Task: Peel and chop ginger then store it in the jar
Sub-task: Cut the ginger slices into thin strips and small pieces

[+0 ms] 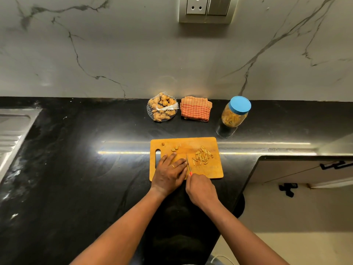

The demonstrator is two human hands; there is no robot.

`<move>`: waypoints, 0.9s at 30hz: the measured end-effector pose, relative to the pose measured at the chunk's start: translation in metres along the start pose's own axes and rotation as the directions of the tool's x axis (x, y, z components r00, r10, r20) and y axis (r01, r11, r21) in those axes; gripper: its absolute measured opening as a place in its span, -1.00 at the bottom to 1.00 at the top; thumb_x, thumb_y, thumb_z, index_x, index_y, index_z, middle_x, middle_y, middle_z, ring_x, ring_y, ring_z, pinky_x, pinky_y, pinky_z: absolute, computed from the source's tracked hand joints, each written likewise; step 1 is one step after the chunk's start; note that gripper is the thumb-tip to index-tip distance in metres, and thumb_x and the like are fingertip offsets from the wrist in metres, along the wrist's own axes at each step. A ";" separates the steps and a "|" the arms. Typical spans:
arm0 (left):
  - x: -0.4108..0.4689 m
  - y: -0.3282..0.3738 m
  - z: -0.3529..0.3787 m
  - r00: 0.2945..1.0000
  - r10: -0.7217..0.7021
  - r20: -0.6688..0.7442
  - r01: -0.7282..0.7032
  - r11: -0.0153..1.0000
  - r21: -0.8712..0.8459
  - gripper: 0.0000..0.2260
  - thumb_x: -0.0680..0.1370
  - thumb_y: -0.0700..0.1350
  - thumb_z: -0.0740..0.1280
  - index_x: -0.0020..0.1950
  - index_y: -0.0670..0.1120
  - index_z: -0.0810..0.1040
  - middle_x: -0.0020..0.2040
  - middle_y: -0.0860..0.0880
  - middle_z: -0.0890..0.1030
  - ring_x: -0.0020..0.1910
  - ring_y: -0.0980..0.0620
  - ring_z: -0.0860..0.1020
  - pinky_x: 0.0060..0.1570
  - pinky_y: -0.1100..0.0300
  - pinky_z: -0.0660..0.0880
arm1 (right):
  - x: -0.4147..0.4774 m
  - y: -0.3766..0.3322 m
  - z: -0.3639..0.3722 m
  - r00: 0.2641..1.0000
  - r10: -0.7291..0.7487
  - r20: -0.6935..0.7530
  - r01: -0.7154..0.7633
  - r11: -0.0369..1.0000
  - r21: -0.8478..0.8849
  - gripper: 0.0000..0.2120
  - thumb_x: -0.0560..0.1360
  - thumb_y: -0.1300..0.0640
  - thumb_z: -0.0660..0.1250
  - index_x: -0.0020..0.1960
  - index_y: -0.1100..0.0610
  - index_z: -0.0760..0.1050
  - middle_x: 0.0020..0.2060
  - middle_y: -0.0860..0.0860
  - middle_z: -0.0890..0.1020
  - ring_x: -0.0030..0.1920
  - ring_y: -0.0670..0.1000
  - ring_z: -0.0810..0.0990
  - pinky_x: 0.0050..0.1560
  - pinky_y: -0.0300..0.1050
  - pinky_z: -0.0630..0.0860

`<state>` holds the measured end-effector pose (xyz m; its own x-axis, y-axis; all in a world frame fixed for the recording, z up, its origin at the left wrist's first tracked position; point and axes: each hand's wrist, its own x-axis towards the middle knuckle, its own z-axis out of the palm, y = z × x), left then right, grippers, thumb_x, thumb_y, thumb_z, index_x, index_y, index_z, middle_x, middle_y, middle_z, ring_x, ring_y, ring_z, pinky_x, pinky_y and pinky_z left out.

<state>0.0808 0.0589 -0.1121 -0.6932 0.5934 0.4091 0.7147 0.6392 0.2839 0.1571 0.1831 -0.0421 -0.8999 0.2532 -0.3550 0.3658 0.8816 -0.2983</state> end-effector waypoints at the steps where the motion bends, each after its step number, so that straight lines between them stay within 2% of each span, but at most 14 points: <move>1: 0.000 0.000 0.000 1.000 0.004 0.002 -0.004 1.000 0.004 -0.77 0.58 0.01 0.30 0.12 -0.03 0.67 0.16 0.04 0.65 0.29 -0.14 0.51 0.24 -0.12 0.41 | 0.001 -0.001 -0.001 1.000 -0.003 0.006 0.003 1.000 -0.006 -0.61 0.68 0.02 0.01 0.06 0.18 0.56 -0.04 0.15 0.64 -0.02 0.16 0.62 -0.10 0.02 0.52; 11: 0.000 0.000 0.000 1.000 0.001 0.015 -0.001 1.000 0.009 -0.76 0.60 0.02 0.27 0.13 -0.04 0.67 0.17 0.03 0.64 0.30 -0.13 0.50 0.27 -0.10 0.40 | -0.006 0.002 -0.005 1.000 -0.021 0.009 0.022 0.994 -0.111 -0.64 0.68 0.02 0.01 0.11 0.16 0.53 0.01 0.13 0.63 0.02 0.14 0.62 -0.09 0.00 0.53; 21: 0.000 0.002 -0.002 1.000 0.016 -0.025 -0.015 1.000 0.008 -0.79 0.58 -0.01 0.29 0.06 -0.04 0.67 0.14 0.03 0.65 0.28 -0.13 0.52 0.24 -0.08 0.41 | -0.012 0.014 -0.003 0.999 0.029 -0.031 -0.030 0.999 -0.027 -0.60 0.68 -0.06 0.00 0.00 0.12 0.54 -0.09 0.09 0.64 -0.09 0.12 0.64 -0.14 0.02 0.55; 27: 0.000 0.001 -0.001 1.000 0.010 -0.020 -0.010 1.000 0.004 -0.80 0.57 -0.01 0.30 0.07 -0.04 0.67 0.14 0.02 0.66 0.28 -0.13 0.51 0.25 -0.11 0.41 | -0.007 0.018 -0.008 0.997 0.041 -0.071 -0.042 0.999 -0.020 -0.58 0.69 -0.06 -0.01 0.02 0.13 0.55 -0.10 0.09 0.64 -0.09 0.11 0.63 -0.17 -0.02 0.49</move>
<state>0.0818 0.0594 -0.1108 -0.6840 0.5899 0.4292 0.7212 0.6353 0.2763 0.1686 0.2003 -0.0378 -0.8987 0.3164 -0.3035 0.3986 0.8780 -0.2650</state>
